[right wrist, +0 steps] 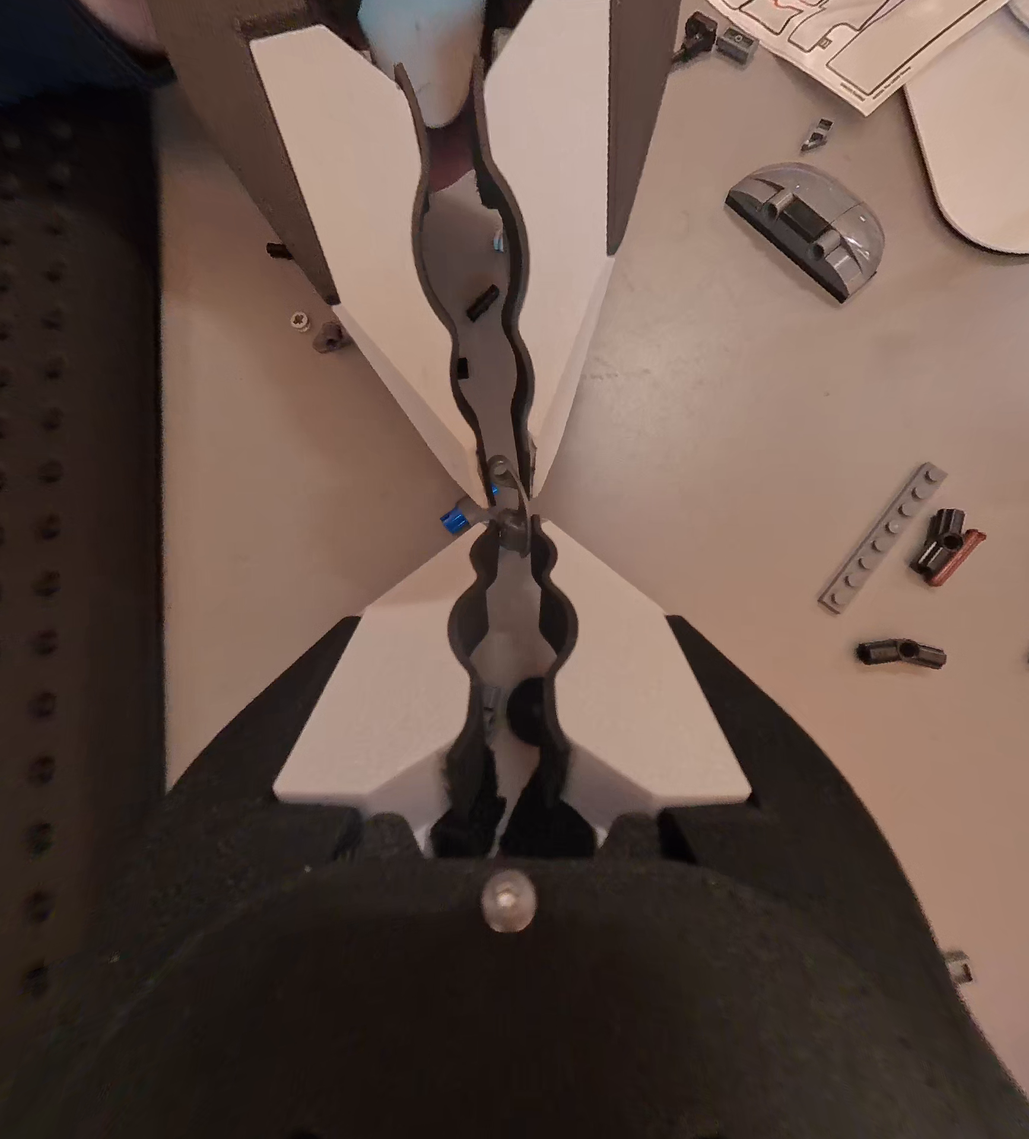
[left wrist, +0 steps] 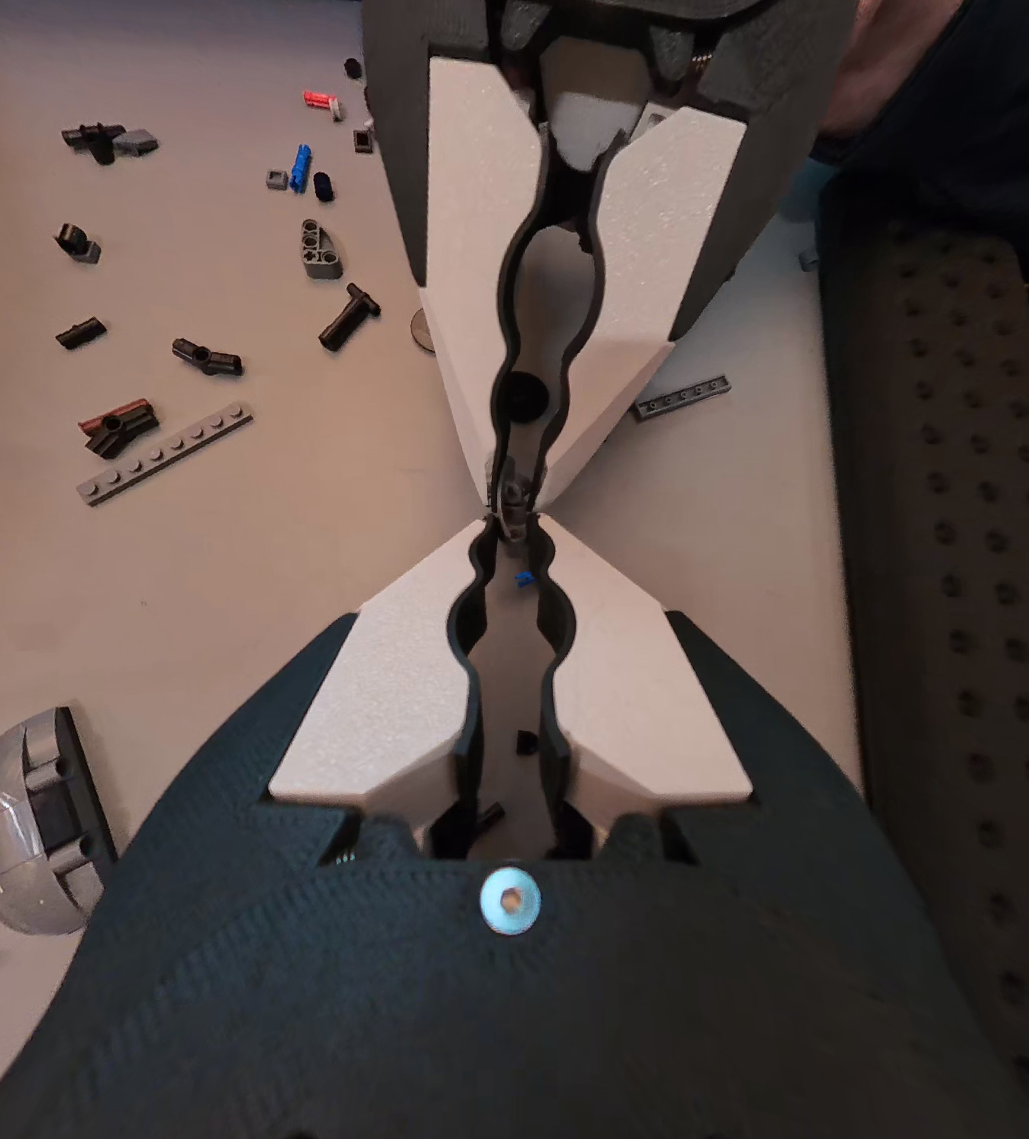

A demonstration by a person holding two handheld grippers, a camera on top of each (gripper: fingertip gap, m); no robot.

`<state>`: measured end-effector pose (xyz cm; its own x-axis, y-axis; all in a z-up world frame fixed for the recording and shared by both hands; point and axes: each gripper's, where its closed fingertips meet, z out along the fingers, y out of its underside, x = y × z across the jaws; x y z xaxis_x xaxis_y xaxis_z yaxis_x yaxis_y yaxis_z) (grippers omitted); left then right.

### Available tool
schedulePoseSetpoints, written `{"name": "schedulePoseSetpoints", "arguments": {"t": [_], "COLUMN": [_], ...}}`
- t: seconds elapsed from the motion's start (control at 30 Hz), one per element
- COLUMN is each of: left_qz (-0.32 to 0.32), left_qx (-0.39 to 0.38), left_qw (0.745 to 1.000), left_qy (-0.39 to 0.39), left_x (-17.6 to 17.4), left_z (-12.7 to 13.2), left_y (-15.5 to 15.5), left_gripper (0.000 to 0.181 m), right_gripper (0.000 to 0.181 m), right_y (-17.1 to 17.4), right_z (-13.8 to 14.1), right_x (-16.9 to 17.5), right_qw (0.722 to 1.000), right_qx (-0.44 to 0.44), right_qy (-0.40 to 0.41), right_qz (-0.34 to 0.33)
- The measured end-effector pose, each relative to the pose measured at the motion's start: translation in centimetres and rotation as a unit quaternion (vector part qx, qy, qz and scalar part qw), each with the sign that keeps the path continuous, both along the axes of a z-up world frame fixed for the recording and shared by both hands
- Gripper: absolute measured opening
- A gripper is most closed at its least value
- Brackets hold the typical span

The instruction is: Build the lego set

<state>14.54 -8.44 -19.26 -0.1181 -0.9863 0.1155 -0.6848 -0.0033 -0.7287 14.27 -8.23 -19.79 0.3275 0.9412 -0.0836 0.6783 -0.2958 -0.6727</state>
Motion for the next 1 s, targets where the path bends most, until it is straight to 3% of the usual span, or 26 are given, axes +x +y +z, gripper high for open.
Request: {"name": "schedulePoseSetpoints", "arguments": {"t": [1.0], "left_qz": [0.004], "left_qx": [-0.013], "left_qw": [1.0], "left_qy": [0.029], "left_x": [-0.1], "left_z": [-1.2], "left_y": [-0.3], "left_gripper": [0.009], "right_gripper": [0.006], "right_y": [0.0], "right_z": [0.1], "right_x": [-0.3], "right_qw": [1.0], "right_qx": [0.016], "right_qy": [0.003], "right_qz": [0.009]}}
